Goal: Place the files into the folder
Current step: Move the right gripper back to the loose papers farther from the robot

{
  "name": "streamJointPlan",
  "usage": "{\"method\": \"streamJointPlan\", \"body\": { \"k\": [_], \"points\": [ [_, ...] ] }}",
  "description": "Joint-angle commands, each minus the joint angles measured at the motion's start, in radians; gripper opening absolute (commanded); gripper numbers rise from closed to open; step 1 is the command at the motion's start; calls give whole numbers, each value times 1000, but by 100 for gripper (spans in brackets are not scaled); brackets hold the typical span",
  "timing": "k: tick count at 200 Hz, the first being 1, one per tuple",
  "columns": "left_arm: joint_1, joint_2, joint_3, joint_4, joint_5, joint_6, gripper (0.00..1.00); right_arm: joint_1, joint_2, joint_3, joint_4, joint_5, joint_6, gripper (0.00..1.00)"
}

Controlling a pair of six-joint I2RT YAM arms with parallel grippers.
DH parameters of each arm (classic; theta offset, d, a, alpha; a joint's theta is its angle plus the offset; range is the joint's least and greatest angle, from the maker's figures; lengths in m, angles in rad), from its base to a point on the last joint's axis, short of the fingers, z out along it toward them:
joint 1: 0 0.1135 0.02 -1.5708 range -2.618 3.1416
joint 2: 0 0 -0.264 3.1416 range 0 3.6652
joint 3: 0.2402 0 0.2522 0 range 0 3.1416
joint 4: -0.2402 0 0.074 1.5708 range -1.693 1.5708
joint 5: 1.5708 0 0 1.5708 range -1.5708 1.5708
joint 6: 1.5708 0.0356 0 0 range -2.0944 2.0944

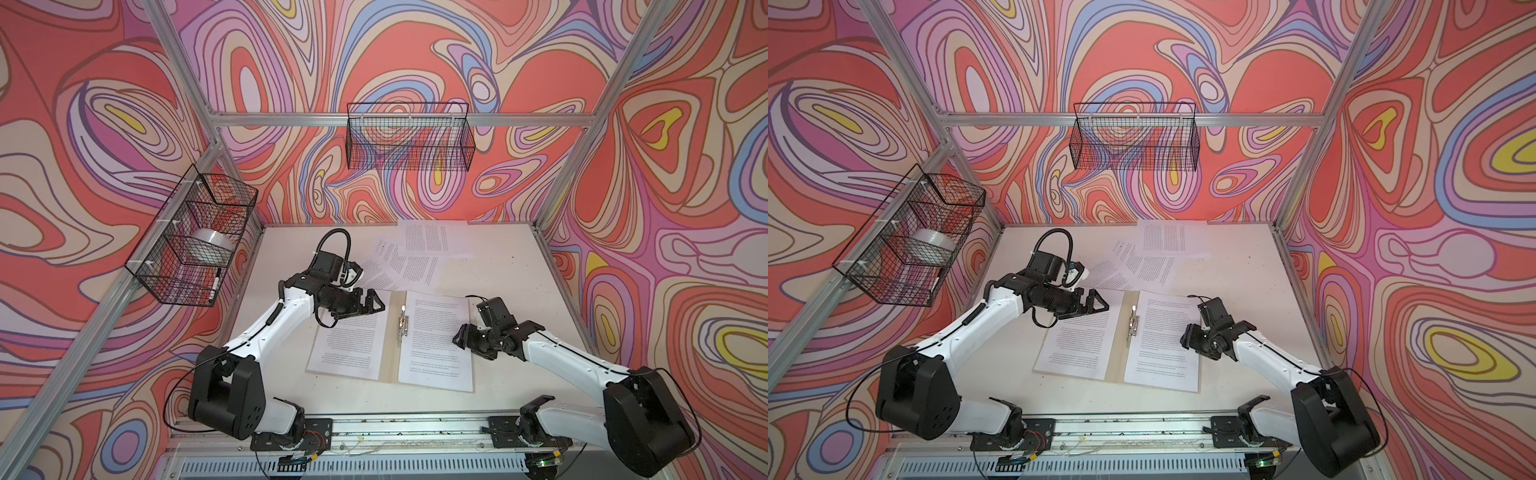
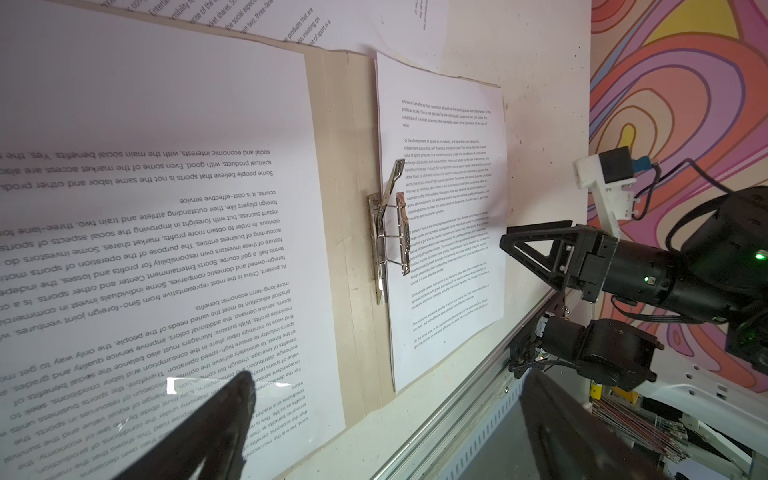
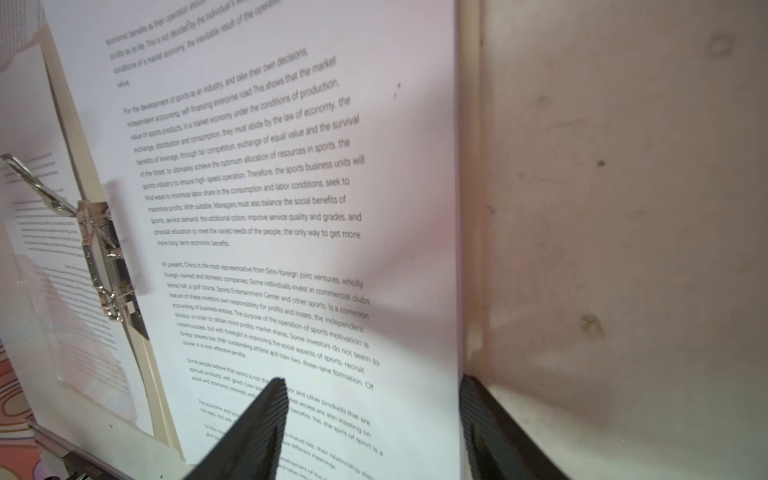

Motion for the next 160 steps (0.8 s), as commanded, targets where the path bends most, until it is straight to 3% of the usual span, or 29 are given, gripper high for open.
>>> {"method": "streamJointPlan", "body": {
  "k": [1, 33, 89, 135, 160],
  "points": [
    [1, 5, 12, -13, -58, -21, 100, 5, -47, 61, -103, 146, -12, 78],
    [6, 47, 30, 25, -148, -124, 100, 5, 4, 155, -54, 154, -96, 86],
    [121, 291, 193, 151, -230, -259, 100, 5, 330, 411, 152, 9, -207, 89],
    [204, 537, 451, 56, -321, -228, 100, 5, 584, 629, 174, -105, -250, 89],
    [230, 625, 522, 47, -326, -204, 100, 5, 642, 672, 199, -136, -248, 89]
  ]
}}
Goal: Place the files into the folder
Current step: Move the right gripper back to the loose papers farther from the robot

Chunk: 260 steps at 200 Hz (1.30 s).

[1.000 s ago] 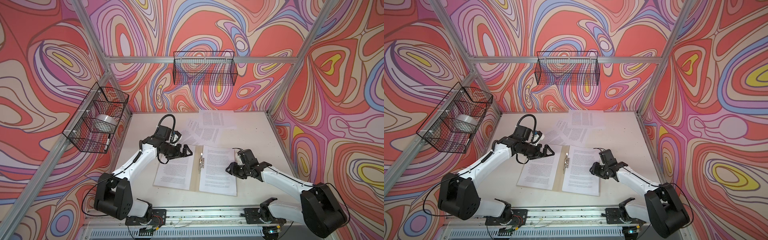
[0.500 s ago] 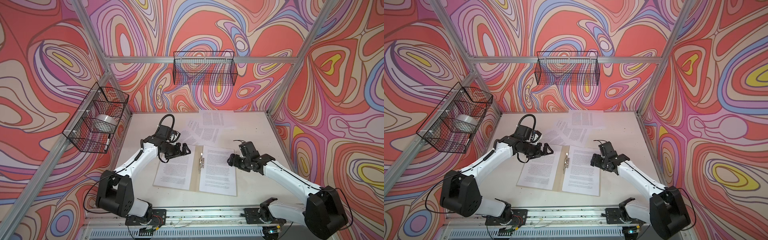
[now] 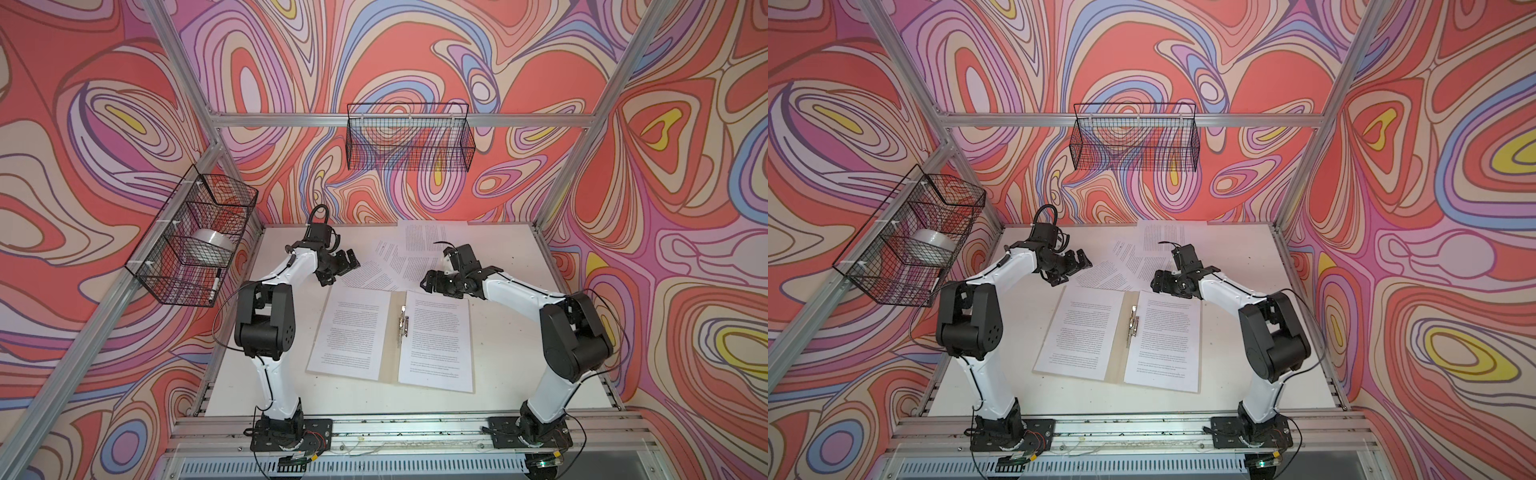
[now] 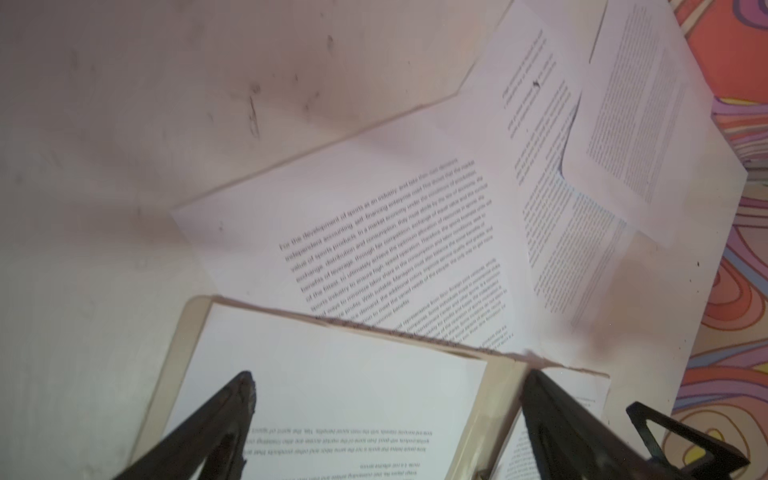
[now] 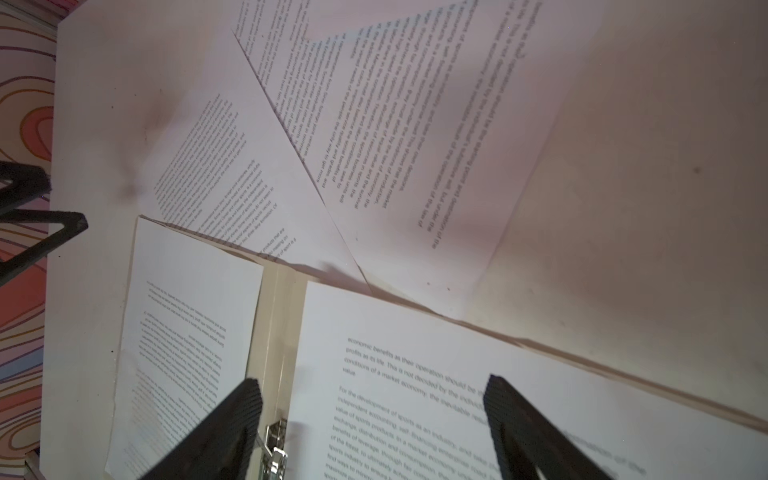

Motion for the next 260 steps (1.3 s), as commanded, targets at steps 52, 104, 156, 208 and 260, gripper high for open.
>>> {"method": "streamJointPlan", "body": {
  "k": [52, 104, 156, 208, 260],
  "points": [
    [38, 164, 146, -112, -74, 63, 100, 5, 129, 115, 16, -114, -35, 92],
    [38, 200, 130, -97, -45, 49, 100, 5, 183, 186, -8, -130, -48, 98],
    [22, 270, 196, -97, 31, 54, 100, 0, 246, 258, -33, -160, -70, 98],
    [-51, 380, 377, -158, 82, 64, 100, -25, 369, 392, -71, -217, -88, 98],
    [-81, 456, 499, -157, 231, 58, 100, -65, 481, 496, -91, -225, -101, 95]
  ]
}}
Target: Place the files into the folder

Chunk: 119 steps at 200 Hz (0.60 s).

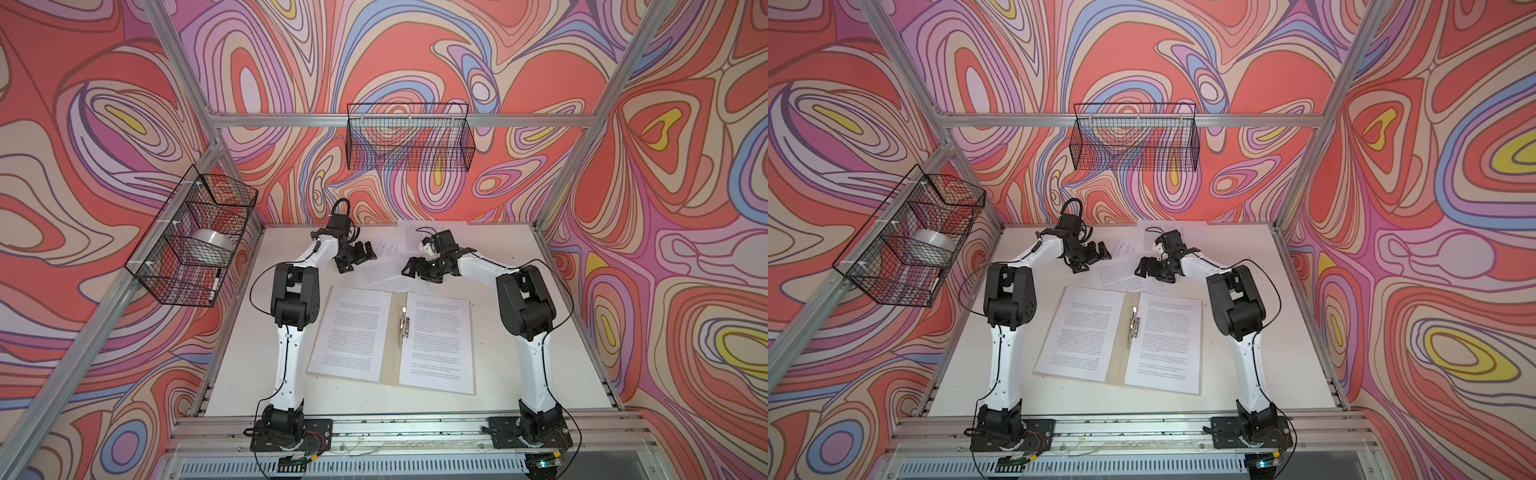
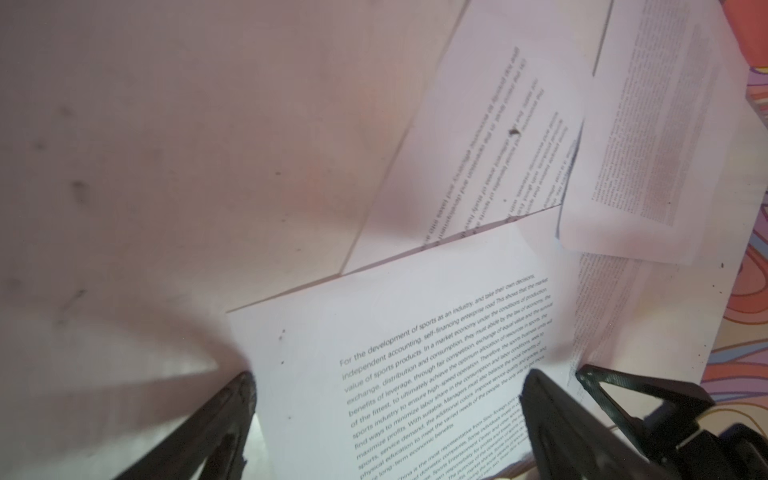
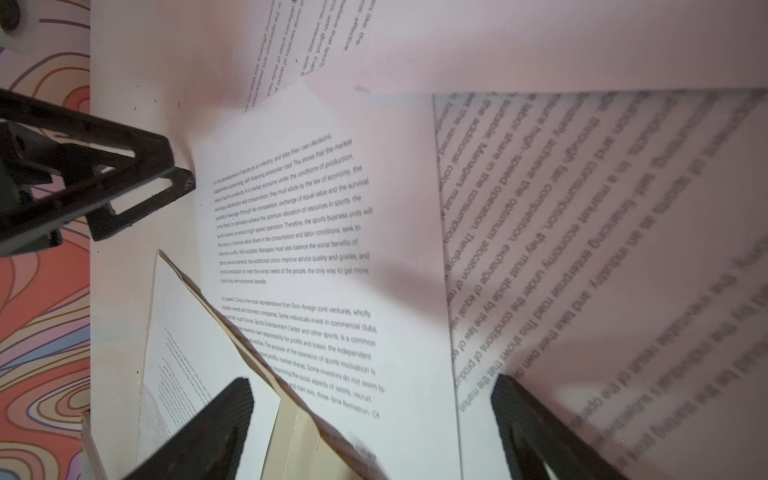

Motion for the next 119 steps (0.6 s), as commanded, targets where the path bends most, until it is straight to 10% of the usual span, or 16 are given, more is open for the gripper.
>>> {"method": "streamJointPlan", "body": {
  "k": [1, 26, 58, 119],
  "points": [
    [1, 55, 26, -42, 145, 3, 100, -15, 51, 40, -28, -11, -24, 95],
    [3, 43, 72, -84, 137, 28, 100, -17, 79, 62, -43, -18, -29, 95],
    [12, -25, 100, -237, -130, 51, 100, -20, 76, 45, -25, -28, -11, 94],
    [-9, -128, -110, -34, 95, 6, 100, -19, 94, 61, -31, -50, -22, 93]
  ]
}}
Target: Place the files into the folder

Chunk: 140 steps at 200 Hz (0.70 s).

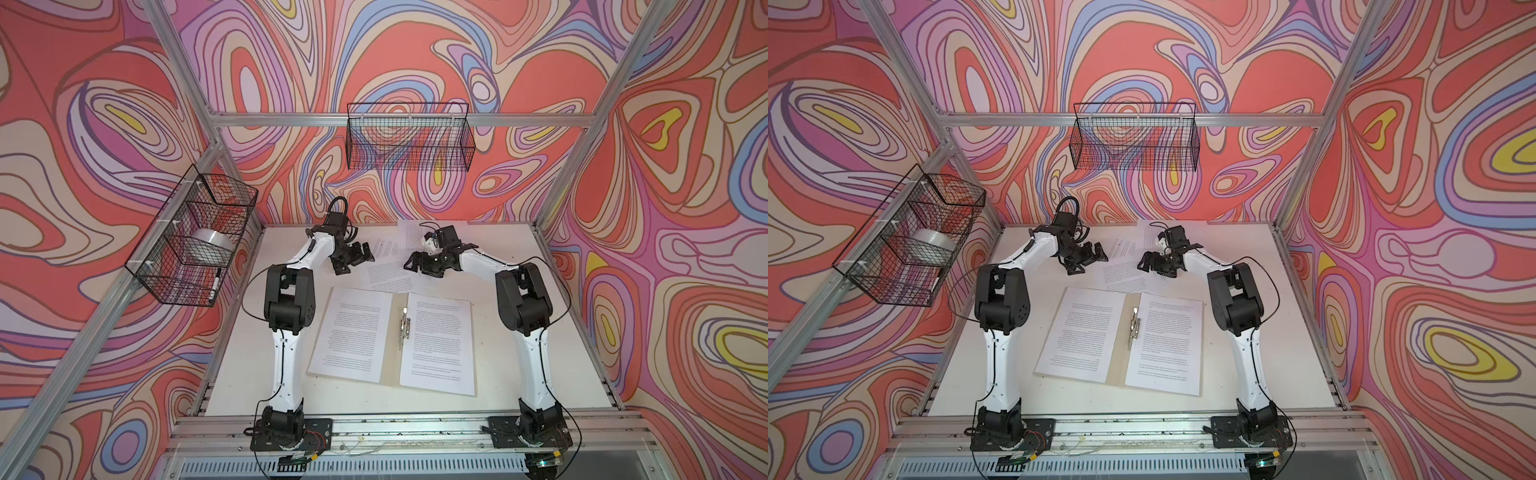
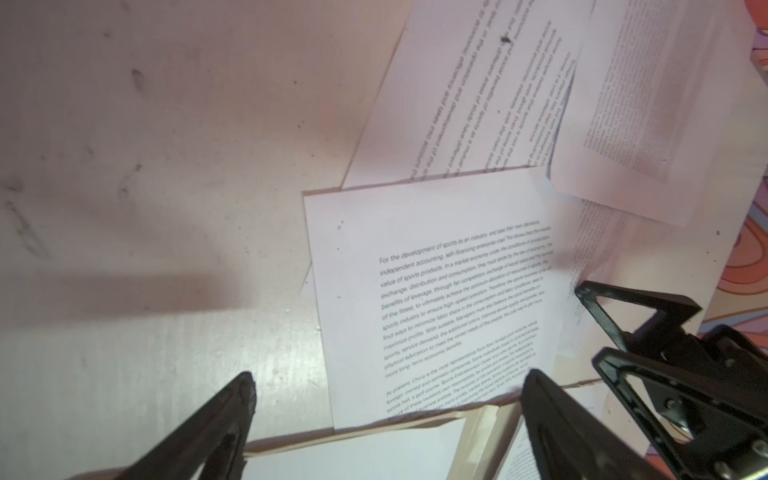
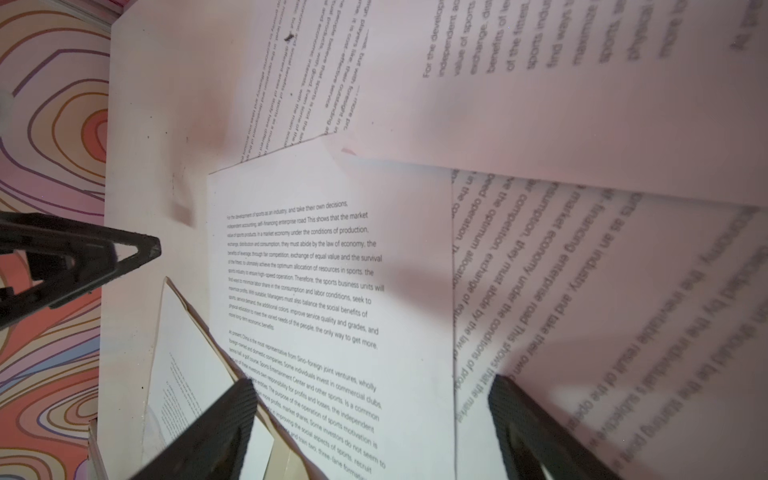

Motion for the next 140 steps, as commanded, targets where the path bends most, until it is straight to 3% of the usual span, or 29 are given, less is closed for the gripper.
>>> {"method": "streamJointPlan", "body": {
  "k": [1, 112, 140],
  "points": [
    [-18, -4, -20, 56, 86, -14, 100, 2, 52, 7, -30, -14, -7, 93],
    [-45, 150, -11, 49, 99, -21, 100, 2, 130, 80, -86, -69, -29, 87],
    [-46, 177, -13, 48, 95, -26, 100, 2, 154, 103, -75, -138, -5, 87]
  ]
}}
